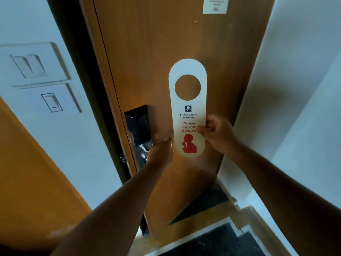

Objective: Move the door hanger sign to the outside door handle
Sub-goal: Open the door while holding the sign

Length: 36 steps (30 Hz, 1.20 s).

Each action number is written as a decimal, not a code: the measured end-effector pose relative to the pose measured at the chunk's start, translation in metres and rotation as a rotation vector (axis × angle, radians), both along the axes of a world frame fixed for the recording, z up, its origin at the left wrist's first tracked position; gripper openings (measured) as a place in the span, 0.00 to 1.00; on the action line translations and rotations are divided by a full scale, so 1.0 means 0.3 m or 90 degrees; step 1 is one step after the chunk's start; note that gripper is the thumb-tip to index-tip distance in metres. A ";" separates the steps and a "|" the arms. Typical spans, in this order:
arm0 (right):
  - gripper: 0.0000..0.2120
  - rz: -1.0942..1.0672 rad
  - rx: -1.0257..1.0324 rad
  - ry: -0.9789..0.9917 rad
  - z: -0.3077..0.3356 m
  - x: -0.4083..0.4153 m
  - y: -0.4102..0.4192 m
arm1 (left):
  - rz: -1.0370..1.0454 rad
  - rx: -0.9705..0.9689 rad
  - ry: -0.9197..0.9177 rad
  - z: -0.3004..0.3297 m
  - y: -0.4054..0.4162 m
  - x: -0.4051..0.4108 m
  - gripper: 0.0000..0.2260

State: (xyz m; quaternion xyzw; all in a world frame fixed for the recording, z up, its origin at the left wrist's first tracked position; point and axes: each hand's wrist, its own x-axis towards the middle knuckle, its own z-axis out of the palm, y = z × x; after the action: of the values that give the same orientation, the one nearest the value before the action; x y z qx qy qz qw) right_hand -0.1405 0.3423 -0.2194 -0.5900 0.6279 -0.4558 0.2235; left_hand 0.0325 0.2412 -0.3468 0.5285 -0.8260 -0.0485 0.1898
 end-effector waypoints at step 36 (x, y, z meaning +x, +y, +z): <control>0.09 -0.427 -0.088 -0.081 0.067 0.211 0.923 | -0.734 0.031 -0.001 0.096 0.467 -0.315 0.15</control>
State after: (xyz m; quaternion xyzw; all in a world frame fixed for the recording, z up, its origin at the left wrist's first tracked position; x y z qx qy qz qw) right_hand -0.0771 0.6191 -0.1994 -0.3350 0.7394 -0.5810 0.0591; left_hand -0.0621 0.3813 -0.3180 -0.0029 -0.9793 -0.1630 0.1197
